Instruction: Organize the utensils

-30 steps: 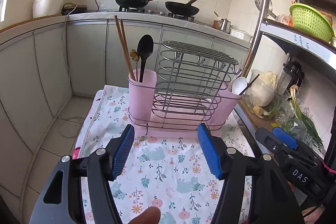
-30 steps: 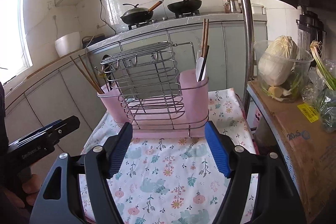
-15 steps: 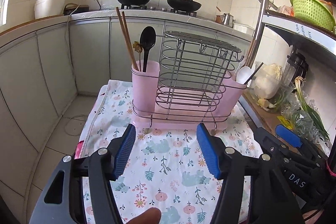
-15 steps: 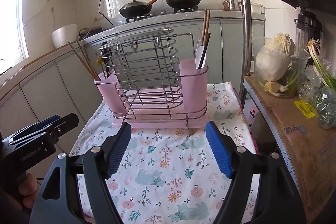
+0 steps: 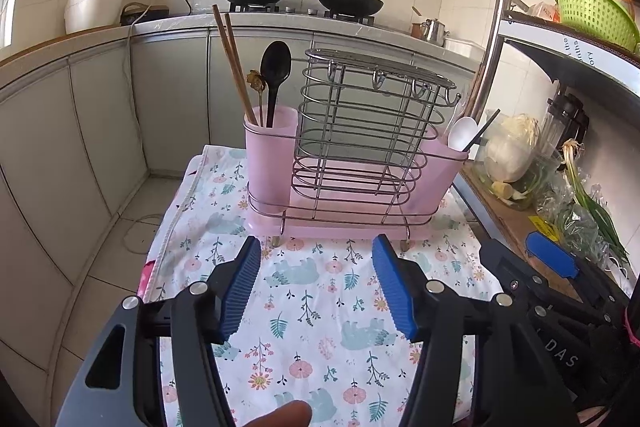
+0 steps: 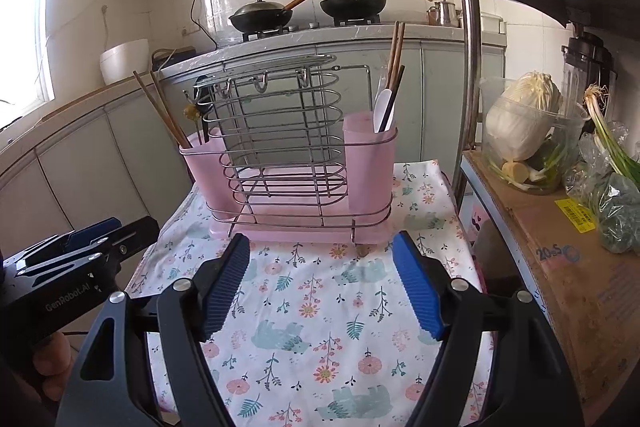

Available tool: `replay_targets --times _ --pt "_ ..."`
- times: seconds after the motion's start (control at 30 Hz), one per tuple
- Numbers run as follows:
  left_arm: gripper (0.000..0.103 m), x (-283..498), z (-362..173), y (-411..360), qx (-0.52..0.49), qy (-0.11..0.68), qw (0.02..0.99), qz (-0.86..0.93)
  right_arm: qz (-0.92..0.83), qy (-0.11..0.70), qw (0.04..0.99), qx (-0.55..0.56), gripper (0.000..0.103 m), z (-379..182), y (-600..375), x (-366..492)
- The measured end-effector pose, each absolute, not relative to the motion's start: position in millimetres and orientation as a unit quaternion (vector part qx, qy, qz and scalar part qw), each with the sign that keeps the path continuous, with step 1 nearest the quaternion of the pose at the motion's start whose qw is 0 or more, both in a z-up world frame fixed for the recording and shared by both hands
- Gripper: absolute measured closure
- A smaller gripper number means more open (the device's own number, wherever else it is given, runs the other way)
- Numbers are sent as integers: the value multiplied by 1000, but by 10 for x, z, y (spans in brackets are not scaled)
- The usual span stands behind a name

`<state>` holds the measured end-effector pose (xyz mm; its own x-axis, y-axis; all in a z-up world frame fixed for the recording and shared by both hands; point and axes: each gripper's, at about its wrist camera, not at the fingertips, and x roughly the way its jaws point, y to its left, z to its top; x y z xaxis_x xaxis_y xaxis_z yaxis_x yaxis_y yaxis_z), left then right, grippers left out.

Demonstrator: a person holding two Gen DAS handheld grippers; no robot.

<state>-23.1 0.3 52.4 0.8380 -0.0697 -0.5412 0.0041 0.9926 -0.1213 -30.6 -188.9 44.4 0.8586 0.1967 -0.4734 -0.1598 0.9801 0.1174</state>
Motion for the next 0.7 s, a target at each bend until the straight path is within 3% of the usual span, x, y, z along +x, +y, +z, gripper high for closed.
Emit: replay_targets --times 0.7 --pt "47 -256 532 -21 -55 281 958 -21 87 249 964 32 28 444 -1868 -293"
